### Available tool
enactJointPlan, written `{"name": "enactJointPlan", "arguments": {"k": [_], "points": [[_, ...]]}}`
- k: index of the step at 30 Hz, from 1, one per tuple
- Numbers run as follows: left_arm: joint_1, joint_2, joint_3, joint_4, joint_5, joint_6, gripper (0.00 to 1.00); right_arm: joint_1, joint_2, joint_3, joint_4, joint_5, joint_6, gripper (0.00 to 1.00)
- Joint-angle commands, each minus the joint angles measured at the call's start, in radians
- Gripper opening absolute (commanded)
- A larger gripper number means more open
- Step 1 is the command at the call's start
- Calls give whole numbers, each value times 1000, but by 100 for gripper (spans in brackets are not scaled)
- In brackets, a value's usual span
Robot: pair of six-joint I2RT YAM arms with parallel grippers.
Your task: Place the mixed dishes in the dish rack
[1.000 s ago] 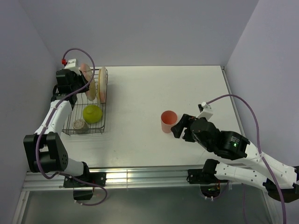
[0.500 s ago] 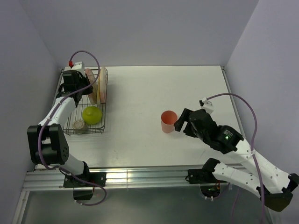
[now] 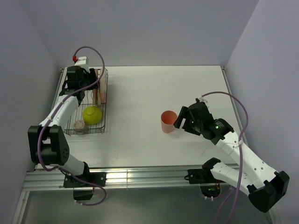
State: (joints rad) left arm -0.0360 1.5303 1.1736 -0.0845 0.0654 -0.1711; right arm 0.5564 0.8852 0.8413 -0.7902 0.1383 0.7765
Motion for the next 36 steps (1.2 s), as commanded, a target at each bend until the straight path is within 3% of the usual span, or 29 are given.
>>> {"name": "enactJointPlan", "arguments": {"k": [1,11,18,25,26,29,31,32,36], "points": [[-15,-58,18,48,2,-21,57,-41,24,-24,83,-72,-48,85],[-36,-272,31,-9,-145,-90,58,-93,159,27,155,-132,-94,82],[-85,-596,-78,5,-9,-169,56,-101,311,77,193,-123,-103,76],[-333,-683,-152,-35,146,-142,56,-101,333,50,250,-155,-75,48],[-394,-687,-160,-41,145,-140,57,-101,330,48,250,-155,-74,38],[-461,-700,-201,-54,145,-166,57,-99,321,45,247,-149,-72,21],[-469,-717,-255,-22,186,-226,57,-101,320,42,247,-147,-74,11],[-475,-720,-287,-8,203,-247,57,-101,320,41,249,-149,-74,1],[-501,-734,-330,37,252,-323,58,-101,298,32,259,-187,-65,0]]}}
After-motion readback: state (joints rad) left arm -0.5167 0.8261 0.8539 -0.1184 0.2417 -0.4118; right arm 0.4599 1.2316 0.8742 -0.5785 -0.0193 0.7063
